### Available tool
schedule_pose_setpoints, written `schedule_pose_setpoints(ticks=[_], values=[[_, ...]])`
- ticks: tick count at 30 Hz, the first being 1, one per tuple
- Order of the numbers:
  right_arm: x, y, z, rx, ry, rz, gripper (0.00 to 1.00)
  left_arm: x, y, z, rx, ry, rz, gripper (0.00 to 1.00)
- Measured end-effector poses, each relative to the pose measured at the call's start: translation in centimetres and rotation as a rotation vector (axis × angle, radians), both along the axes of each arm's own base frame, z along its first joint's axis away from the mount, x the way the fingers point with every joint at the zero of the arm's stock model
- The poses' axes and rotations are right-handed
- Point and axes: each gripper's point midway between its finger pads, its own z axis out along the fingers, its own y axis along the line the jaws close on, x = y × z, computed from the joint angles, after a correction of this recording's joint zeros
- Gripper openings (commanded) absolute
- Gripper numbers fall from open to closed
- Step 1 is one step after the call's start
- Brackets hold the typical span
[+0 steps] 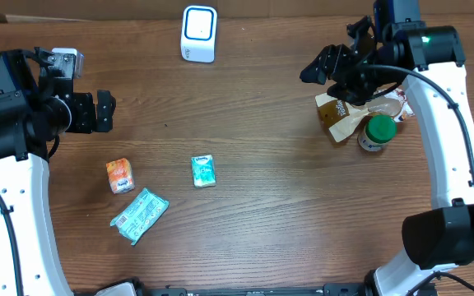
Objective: Scan the item barcode
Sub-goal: 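Carry the snack bag right and drop it beside the jar, then reach the right gripper to the teal tissue pack and grasp it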
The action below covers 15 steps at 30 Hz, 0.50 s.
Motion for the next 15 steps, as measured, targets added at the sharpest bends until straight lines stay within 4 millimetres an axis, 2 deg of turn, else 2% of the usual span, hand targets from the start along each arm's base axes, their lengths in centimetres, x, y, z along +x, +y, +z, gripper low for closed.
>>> schedule_pose_setpoints(ticks=[9, 15], values=[[-0.5, 2.4, 0.1, -0.002, -0.017, 0.063, 0.71, 0.0, 0.0, 0.0, 0.0, 0.0, 0.0, 1.0], [-1.3, 5.2, 0.1, -0.009, -0.034, 0.133, 0.71, 0.0, 0.0, 0.0, 0.0, 0.0, 0.0, 1.0]])
